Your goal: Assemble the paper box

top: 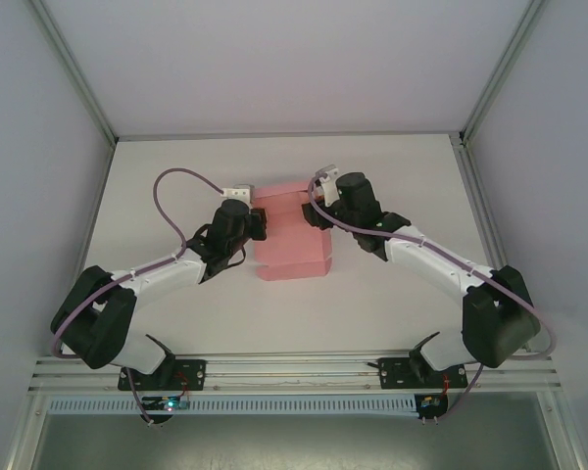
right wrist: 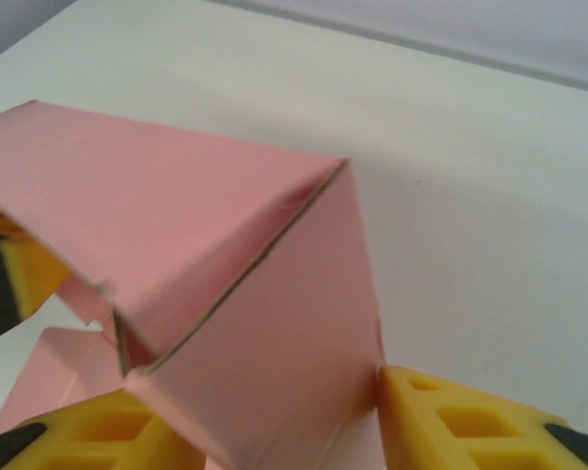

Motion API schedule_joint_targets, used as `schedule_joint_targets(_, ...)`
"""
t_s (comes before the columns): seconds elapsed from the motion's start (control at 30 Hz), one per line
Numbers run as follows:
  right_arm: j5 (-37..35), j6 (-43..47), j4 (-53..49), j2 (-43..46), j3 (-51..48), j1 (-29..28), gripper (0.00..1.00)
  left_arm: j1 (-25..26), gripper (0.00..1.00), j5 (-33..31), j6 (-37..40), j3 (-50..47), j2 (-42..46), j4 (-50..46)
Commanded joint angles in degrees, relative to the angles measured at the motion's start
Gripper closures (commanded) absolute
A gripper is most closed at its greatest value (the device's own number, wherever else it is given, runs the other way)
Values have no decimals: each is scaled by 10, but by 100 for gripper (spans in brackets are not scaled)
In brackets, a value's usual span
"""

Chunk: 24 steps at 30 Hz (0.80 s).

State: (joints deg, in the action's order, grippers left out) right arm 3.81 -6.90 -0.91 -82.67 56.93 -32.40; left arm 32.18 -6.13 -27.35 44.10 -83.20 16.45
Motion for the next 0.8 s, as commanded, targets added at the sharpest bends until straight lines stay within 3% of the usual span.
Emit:
schedule_joint_targets(0.0,-6,9,23,-18,16,-12,65,16,100,27,3,0,22,65)
schedule_joint_targets(0.1,-75,32,24,-26,13,-29,88,16,100,-5,-14,15,24,37)
schedule_joint_targets(0.2,-262,77,48,-39,10,-68,100,18,100,-43,-46,36,18,-12)
schedule_joint_targets(0.3,-479,93,51,-71,32,-92,100,20,100,-117,-101,68,8,-105)
schedule_joint_targets(0.47,-710,78,7,-122,83,-87,100,20,100,-247,-207,145,-17,-355)
schedule_joint_targets(0.6,-802,123,23,-155,98,-68,98,21,100,-310,-269,157,-20,-454)
schedule_joint_targets(0.77,-790,129,51,-155,92,-50,96,20,100,-333,-286,161,-15,-492)
